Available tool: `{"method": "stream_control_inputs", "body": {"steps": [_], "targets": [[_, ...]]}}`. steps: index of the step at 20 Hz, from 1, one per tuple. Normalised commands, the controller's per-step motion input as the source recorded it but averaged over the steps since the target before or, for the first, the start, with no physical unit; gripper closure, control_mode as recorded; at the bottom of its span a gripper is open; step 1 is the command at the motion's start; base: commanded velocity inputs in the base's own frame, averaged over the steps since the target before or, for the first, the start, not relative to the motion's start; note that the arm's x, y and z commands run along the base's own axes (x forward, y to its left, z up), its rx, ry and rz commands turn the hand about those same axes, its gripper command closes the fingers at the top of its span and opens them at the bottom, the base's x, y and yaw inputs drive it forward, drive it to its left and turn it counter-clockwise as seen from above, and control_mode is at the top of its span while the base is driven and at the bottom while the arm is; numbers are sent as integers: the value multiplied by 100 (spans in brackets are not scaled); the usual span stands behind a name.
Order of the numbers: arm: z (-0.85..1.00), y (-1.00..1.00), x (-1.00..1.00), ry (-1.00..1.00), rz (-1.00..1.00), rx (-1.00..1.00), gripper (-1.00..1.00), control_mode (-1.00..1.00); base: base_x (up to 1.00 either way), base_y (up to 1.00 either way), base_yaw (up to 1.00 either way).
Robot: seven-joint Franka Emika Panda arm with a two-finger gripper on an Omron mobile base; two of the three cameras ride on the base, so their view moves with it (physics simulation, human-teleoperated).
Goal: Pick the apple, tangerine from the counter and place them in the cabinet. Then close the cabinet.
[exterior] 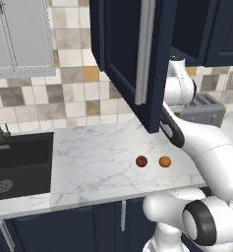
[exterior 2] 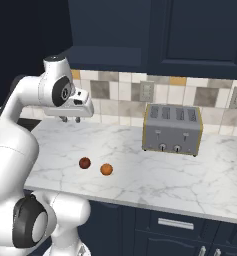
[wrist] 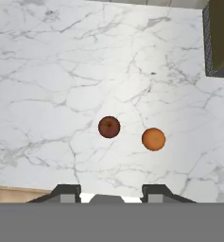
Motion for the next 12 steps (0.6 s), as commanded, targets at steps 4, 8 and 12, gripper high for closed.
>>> {"method": "stream_control_inputs", "body": {"steps": [4, 8, 12], "targets": [[-27, 0, 0, 0, 0, -2, -100, -100, 0, 0, 0], [-56, 0, 0, 0, 0, 0, -100, -100, 0, 0, 0], [-58, 0, 13, 0, 0, 0, -100, -100, 0, 0, 0]]}}
